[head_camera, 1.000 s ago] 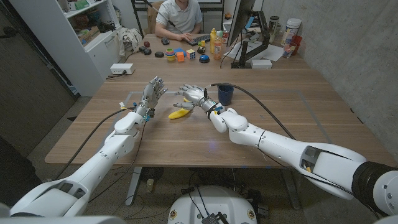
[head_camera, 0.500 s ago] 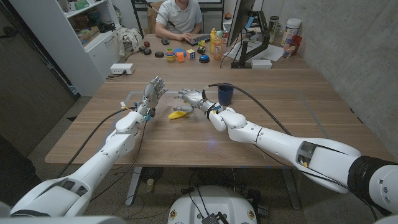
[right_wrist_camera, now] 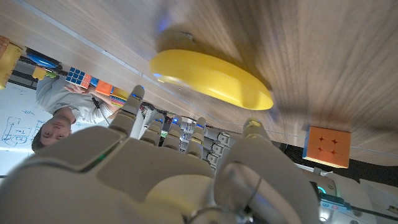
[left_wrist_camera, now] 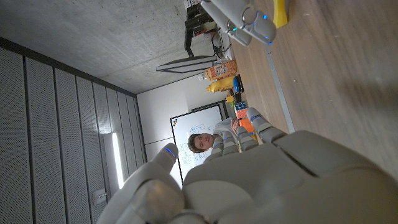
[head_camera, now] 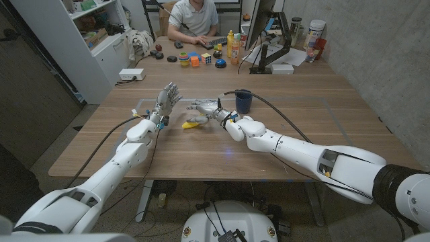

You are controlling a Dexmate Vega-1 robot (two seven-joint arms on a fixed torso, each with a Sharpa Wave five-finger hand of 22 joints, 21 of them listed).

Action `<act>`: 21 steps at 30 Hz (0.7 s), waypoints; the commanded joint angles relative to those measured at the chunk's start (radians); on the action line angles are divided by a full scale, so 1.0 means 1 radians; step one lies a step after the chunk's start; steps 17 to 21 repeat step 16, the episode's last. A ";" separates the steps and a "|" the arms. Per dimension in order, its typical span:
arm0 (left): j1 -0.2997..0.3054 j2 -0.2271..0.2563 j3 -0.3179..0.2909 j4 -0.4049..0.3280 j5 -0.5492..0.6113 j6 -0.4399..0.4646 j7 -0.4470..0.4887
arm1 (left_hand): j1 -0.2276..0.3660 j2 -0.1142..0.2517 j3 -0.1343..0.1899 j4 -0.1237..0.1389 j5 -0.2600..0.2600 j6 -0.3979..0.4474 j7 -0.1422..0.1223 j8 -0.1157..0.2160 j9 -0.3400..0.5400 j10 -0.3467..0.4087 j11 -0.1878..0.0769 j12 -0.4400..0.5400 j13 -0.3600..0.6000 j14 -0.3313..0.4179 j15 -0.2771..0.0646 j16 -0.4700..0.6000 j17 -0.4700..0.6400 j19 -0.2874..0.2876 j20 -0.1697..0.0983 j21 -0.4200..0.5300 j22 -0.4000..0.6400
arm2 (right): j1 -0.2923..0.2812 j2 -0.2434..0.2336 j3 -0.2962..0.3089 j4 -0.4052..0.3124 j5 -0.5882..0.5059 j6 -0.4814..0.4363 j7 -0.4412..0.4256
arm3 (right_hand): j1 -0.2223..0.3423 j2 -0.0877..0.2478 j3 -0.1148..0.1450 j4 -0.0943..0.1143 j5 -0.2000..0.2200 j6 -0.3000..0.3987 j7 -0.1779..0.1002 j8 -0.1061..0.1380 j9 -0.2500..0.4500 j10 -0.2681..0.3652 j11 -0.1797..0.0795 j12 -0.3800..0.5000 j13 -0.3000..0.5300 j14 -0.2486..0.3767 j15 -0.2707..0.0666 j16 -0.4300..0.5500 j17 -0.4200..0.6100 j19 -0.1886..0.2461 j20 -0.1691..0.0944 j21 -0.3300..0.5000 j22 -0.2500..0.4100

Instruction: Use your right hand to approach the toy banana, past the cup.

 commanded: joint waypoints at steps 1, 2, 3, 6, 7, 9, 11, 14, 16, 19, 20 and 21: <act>-0.023 -0.015 0.009 0.030 0.007 0.000 -0.004 | 0.001 0.104 0.001 -0.001 0.006 -0.006 -0.001 0.006 0.004 -0.005 0.002 0.003 0.004 -0.010 0.003 0.006 0.001 0.000 0.012 -0.002 0.002 | 0.014 0.003 -0.003 0.032 0.028 0.031 -0.006 | -0.012 -0.002 -0.007 0.001 0.010 0.001 0.000 -0.004 0.004 0.003 -0.002 0.000 0.002 0.008 -0.006 0.005 0.004 0.012 0.000 -0.002 0.004; -0.024 -0.016 0.009 0.030 0.008 0.000 -0.003 | 0.001 0.104 0.001 -0.001 0.006 -0.006 -0.001 0.006 0.004 -0.006 0.001 0.003 0.004 -0.010 0.003 0.006 0.001 0.000 0.011 -0.002 0.002 | 0.014 0.002 -0.002 0.032 0.030 0.031 -0.006 | -0.012 -0.002 -0.008 0.001 0.010 0.004 -0.001 -0.003 0.004 0.003 -0.003 0.000 0.002 0.008 -0.006 0.005 0.004 0.014 0.001 -0.002 0.004; -0.024 -0.016 0.010 0.030 0.010 0.000 -0.003 | 0.001 0.104 0.001 -0.001 0.006 -0.005 -0.002 0.006 0.004 -0.005 0.001 0.003 0.004 -0.010 0.003 0.006 0.001 0.000 0.011 -0.002 0.002 | 0.014 0.001 -0.001 0.031 0.032 0.033 -0.007 | -0.012 -0.003 -0.008 0.001 0.010 0.003 -0.001 -0.003 0.004 0.003 -0.002 0.000 0.002 0.009 -0.006 0.005 0.004 0.015 0.002 -0.003 0.004; -0.026 -0.018 0.012 0.030 0.010 0.002 -0.001 | 0.001 0.104 0.001 -0.001 0.006 -0.005 -0.002 0.006 0.004 -0.006 0.001 0.003 0.004 -0.010 0.003 0.006 0.001 0.001 0.011 -0.002 0.002 | 0.013 -0.002 -0.001 0.031 0.035 0.036 -0.009 | -0.013 -0.003 -0.009 0.001 0.010 0.003 0.001 -0.004 0.005 0.003 -0.002 0.000 0.002 0.011 -0.007 0.005 0.004 0.017 0.003 -0.003 0.004; -0.027 -0.019 0.012 0.030 0.011 0.002 -0.001 | 0.001 0.104 0.001 -0.001 0.006 -0.005 -0.001 0.006 0.004 -0.005 0.001 0.003 0.004 -0.010 0.003 0.006 0.001 0.001 0.011 -0.002 0.002 | 0.014 -0.002 0.000 0.031 0.037 0.038 -0.008 | -0.013 -0.003 -0.009 0.001 0.010 0.003 0.001 -0.004 0.005 0.003 -0.001 0.000 0.002 0.012 -0.006 0.006 0.004 0.018 0.004 -0.003 0.003; -0.026 -0.020 0.013 0.028 0.012 0.003 0.001 | 0.001 0.104 0.001 -0.001 0.006 -0.005 -0.001 0.006 0.004 -0.006 0.001 0.003 0.004 -0.010 0.003 0.006 0.001 0.001 0.012 -0.002 0.002 | 0.013 -0.005 0.002 0.030 0.042 0.042 -0.007 | -0.013 -0.003 -0.009 0.002 0.010 0.001 0.002 -0.004 0.005 0.003 -0.002 0.000 0.002 0.012 -0.006 0.005 0.004 0.019 0.004 -0.004 0.003; -0.027 -0.021 0.014 0.029 0.013 0.002 0.003 | 0.001 0.104 0.001 -0.001 0.006 -0.005 -0.001 0.007 0.004 -0.005 0.001 0.003 0.004 -0.009 0.003 0.006 0.001 0.001 0.012 -0.002 0.002 | 0.013 -0.008 0.001 0.028 0.040 0.043 -0.009 | -0.013 -0.003 -0.010 0.002 0.010 0.002 0.002 -0.004 0.005 0.003 -0.001 0.000 0.002 0.012 -0.006 0.005 0.004 0.019 0.003 -0.004 0.003; -0.026 -0.023 0.015 0.027 0.015 0.000 0.005 | 0.001 0.104 0.001 -0.001 0.006 -0.005 -0.001 0.007 0.004 -0.005 0.001 0.003 0.004 -0.010 0.003 0.006 0.001 0.001 0.011 -0.002 0.002 | 0.010 -0.014 0.005 0.022 0.047 0.049 -0.006 | -0.014 -0.003 -0.011 0.002 0.010 0.002 0.002 -0.004 0.005 0.004 -0.004 0.000 0.002 0.012 -0.007 0.005 0.004 0.020 0.000 -0.006 0.003; -0.026 -0.023 0.015 0.025 0.015 0.000 0.006 | 0.001 0.104 0.001 -0.001 0.006 -0.005 -0.001 0.006 0.004 -0.006 0.001 0.003 0.004 -0.010 0.002 0.006 0.001 0.001 0.011 -0.002 0.002 | 0.009 -0.016 0.005 0.020 0.045 0.049 -0.009 | -0.014 -0.003 -0.011 0.002 0.010 0.002 0.003 -0.004 0.005 0.005 -0.003 0.000 0.002 0.012 -0.006 0.005 0.004 0.021 -0.001 -0.007 0.003; -0.026 -0.023 0.015 0.025 0.015 0.000 0.006 | 0.001 0.104 0.001 -0.001 0.006 -0.005 -0.001 0.006 0.004 -0.006 0.001 0.003 0.004 -0.010 0.002 0.006 0.001 0.001 0.011 -0.002 0.002 | 0.009 -0.016 0.005 0.020 0.045 0.049 -0.009 | -0.014 -0.003 -0.011 0.002 0.010 0.002 0.003 -0.004 0.005 0.005 -0.003 0.000 0.002 0.012 -0.006 0.005 0.004 0.021 -0.001 -0.007 0.003; -0.026 -0.023 0.015 0.025 0.015 0.000 0.006 | 0.001 0.104 0.001 -0.001 0.006 -0.005 -0.001 0.006 0.004 -0.006 0.001 0.003 0.004 -0.010 0.002 0.006 0.001 0.001 0.011 -0.002 0.002 | 0.009 -0.016 0.005 0.020 0.045 0.049 -0.009 | -0.014 -0.003 -0.011 0.002 0.010 0.002 0.003 -0.004 0.005 0.005 -0.003 0.000 0.002 0.012 -0.006 0.005 0.004 0.021 -0.001 -0.007 0.003; -0.026 -0.023 0.015 0.025 0.015 0.000 0.006 | 0.001 0.104 0.001 -0.001 0.006 -0.005 -0.001 0.006 0.004 -0.006 0.001 0.003 0.004 -0.010 0.002 0.006 0.001 0.001 0.011 -0.002 0.002 | 0.009 -0.016 0.005 0.020 0.045 0.049 -0.009 | -0.014 -0.003 -0.011 0.002 0.010 0.002 0.003 -0.004 0.005 0.005 -0.003 0.000 0.002 0.012 -0.006 0.005 0.004 0.021 -0.001 -0.007 0.003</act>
